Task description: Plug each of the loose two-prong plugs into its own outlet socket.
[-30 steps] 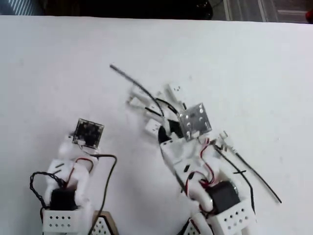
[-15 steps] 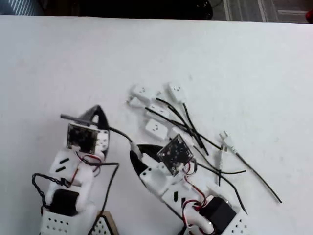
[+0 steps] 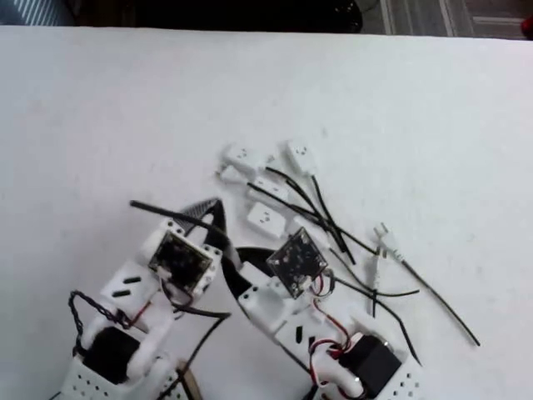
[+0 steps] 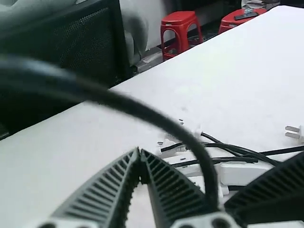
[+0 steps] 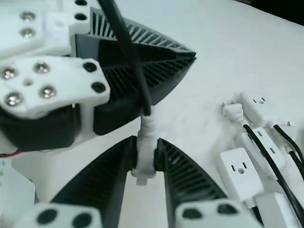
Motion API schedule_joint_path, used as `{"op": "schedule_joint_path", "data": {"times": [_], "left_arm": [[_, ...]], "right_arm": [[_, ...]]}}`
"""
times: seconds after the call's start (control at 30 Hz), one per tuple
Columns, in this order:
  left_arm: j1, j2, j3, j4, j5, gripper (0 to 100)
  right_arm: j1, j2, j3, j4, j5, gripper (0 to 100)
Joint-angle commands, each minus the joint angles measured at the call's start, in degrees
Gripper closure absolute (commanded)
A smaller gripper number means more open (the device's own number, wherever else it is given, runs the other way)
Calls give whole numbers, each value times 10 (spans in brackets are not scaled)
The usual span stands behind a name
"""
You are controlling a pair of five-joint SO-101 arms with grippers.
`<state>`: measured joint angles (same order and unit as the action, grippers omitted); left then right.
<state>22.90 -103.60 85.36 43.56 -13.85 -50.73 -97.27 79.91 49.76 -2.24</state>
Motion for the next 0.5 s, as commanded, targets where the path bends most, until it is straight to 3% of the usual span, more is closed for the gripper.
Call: {"op": "schedule_joint_path", "data": {"times": [0.0,0.2,0.47], "left_arm": [[38,-5,-25,4,-4,976],[68,-5,-27,23,-30,976],[58,-5,-29,37,-38,976]], "right_arm": [[-6,-5,-3,3,3,982],[-6,-5,-3,11,3,982],[-3,-5,-3,11,3,982]]}}
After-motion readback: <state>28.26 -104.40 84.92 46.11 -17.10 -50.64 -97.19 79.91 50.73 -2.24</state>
